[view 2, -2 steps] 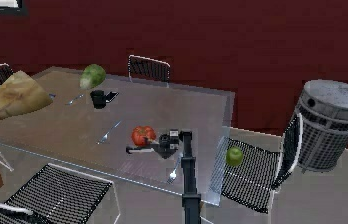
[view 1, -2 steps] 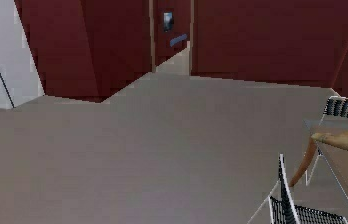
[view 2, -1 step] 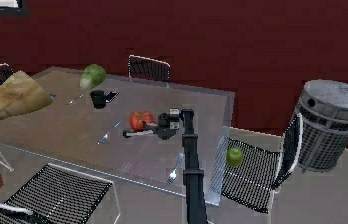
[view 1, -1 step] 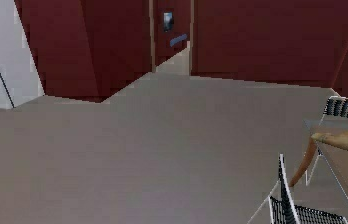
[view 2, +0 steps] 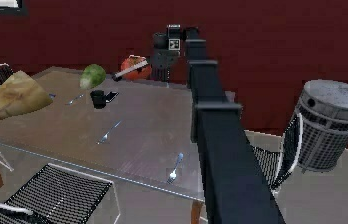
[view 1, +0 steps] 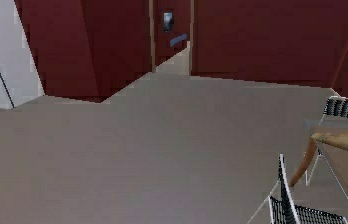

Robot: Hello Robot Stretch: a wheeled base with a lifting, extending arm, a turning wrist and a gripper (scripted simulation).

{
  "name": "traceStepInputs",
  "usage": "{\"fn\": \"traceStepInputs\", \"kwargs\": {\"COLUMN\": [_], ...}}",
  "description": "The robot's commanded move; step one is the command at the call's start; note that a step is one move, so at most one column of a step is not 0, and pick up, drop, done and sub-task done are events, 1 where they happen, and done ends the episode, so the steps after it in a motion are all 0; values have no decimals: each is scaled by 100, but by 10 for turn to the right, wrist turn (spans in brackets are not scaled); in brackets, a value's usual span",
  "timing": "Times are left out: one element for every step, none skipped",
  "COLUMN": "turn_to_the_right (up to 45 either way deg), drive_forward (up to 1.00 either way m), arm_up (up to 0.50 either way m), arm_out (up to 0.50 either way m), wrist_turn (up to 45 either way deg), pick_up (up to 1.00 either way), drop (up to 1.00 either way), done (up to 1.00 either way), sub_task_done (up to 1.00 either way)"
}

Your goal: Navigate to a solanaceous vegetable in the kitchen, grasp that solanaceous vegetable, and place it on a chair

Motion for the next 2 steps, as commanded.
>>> {"fn": "traceStepInputs", "kwargs": {"turn_to_the_right": [0, 0], "drive_forward": [0, 0], "arm_up": [0, 0], "arm_out": [0, 0], "wrist_turn": [-450, -390], "pick_up": [0, 0], "drop": [0, 0], "done": [0, 0], "sub_task_done": [0, 0]}}
